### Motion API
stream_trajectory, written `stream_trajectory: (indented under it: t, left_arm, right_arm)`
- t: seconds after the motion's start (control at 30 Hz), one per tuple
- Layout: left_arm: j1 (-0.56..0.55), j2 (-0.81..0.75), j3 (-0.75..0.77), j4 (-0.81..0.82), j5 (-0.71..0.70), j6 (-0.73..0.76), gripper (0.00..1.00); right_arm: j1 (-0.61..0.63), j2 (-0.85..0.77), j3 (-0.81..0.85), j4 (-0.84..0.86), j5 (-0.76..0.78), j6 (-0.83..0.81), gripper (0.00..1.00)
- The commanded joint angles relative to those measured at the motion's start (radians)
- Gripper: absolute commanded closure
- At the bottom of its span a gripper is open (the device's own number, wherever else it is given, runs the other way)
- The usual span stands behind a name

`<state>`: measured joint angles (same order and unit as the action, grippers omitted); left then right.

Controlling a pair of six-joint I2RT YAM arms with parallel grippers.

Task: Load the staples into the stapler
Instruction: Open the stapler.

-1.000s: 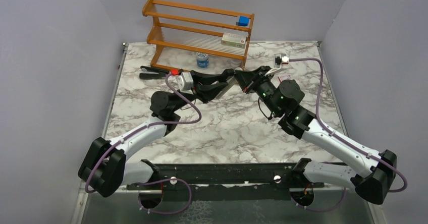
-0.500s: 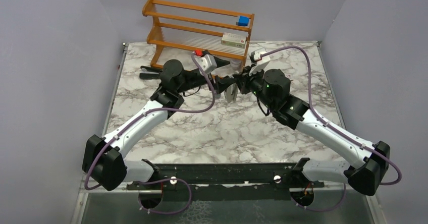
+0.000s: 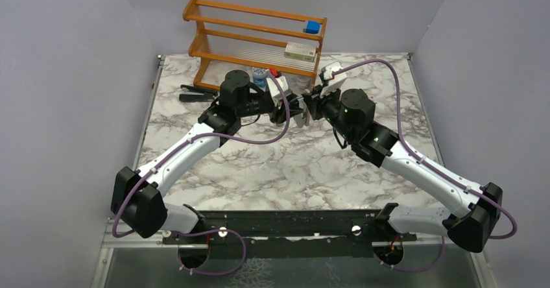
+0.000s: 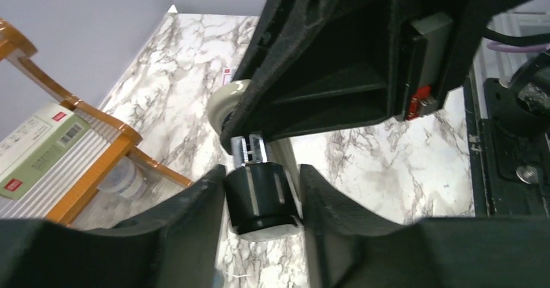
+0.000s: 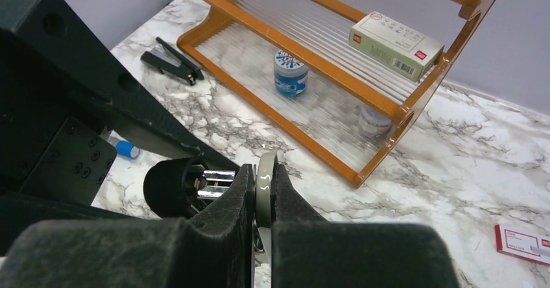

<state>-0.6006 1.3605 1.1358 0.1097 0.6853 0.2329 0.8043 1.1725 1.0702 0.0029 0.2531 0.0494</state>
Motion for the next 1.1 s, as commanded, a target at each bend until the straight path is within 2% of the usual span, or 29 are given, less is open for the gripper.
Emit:
stream_trajectory:
  t: [0.0,0.07,0.1,0.17,0.23,0.33,0.43,0.53,0.7,1.07]
  left_arm:
    - [0.0,0.012,0.016,-0.021,0.054,0.019,0.65]
    - [0.001,0.005,0.009,0.001,0.056,0.024,0.96]
    - [0.005,-0.005,-0.002,0.022,0.049,0.019,1.0]
    - [0.037,-0.051,-0.066,0.123,0.042,-0.035,1.0]
    - [0.116,-0.122,-0.168,0.276,0.054,-0.155,1.0]
    - [0.212,-0.214,-0.296,0.379,0.068,-0.231,1.0]
    - [0.232,-0.281,-0.378,0.438,0.087,-0.258,1.0]
    - [0.233,-0.298,-0.412,0.492,0.107,-0.299,1.0]
    - [0.235,-0.321,-0.456,0.5,0.12,-0.283,1.0]
    - [0.237,-0.311,-0.611,0.5,0.118,-0.257,0.98]
  right_arm:
    - [-0.001,-0.037,0.018,0.097,0.023,-0.016,0.99]
    - [-0.001,-0.033,0.02,0.08,0.046,-0.012,0.99]
    - [-0.001,-0.033,0.016,0.069,0.08,-0.002,0.99]
    - [-0.012,-0.048,-0.007,0.054,0.177,0.021,0.99]
    - [-0.086,-0.088,-0.047,0.018,0.208,0.081,0.99]
    - [-0.261,-0.182,-0.133,-0.022,0.102,0.247,0.99]
    - [-0.374,-0.203,-0.177,-0.022,-0.06,0.343,0.99]
    - [-0.379,-0.199,-0.186,0.032,-0.122,0.365,0.99]
    - [-0.384,-0.189,-0.129,0.052,-0.145,0.366,0.99]
    - [-0.386,-0.194,0.035,-0.02,-0.202,0.279,0.99]
